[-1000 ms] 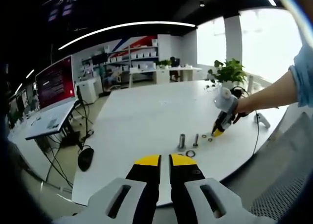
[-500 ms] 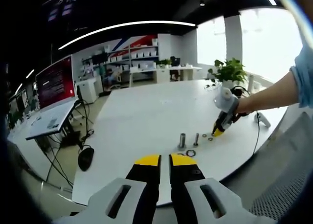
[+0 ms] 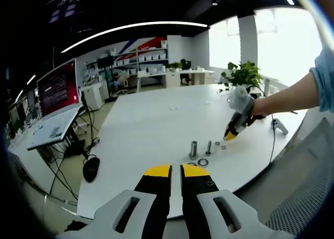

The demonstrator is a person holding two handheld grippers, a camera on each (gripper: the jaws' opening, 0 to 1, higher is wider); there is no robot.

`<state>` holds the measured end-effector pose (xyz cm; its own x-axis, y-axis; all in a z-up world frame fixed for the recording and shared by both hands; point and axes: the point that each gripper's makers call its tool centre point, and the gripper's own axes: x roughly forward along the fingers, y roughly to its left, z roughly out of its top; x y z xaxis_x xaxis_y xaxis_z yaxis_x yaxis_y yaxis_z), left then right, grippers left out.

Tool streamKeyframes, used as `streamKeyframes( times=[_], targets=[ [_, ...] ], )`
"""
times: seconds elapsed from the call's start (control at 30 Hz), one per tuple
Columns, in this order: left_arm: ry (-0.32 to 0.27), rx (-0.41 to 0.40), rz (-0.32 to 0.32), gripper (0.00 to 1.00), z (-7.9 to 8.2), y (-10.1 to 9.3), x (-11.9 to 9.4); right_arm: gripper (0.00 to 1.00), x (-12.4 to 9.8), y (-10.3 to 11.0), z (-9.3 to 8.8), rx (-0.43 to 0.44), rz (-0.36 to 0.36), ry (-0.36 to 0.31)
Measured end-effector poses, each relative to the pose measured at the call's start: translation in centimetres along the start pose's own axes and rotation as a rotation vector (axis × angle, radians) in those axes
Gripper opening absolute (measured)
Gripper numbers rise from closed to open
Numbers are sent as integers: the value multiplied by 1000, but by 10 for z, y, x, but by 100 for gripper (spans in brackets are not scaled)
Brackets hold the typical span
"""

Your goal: Place the washer onto the threaded stud by aligning its center hole with the stud, sliding it down to the base, and recovering from edge contact or off-axis alignment until the washer reaches the visible bottom stop.

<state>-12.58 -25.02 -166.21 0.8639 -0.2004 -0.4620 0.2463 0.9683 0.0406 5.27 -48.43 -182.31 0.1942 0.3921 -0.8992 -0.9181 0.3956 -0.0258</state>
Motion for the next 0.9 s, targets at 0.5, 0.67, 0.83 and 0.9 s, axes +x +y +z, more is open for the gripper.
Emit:
streamKeyframes(
  times=[0.5, 0.67, 0.83, 0.9],
  targets=[
    [1, 8, -9, 4, 0, -2, 0, 14, -16, 10, 33, -16, 8, -81],
    [-6, 7, -10, 4, 1, -2, -1, 14, -24, 14, 47, -33, 9, -107],
    [-14, 4, -9, 4, 2, -1, -1, 14, -28, 20, 57, -67, 16, -116],
    [-16, 3, -8, 4, 2, -1, -1, 14, -30, 22, 60, -86, 19, -113]
  ],
)
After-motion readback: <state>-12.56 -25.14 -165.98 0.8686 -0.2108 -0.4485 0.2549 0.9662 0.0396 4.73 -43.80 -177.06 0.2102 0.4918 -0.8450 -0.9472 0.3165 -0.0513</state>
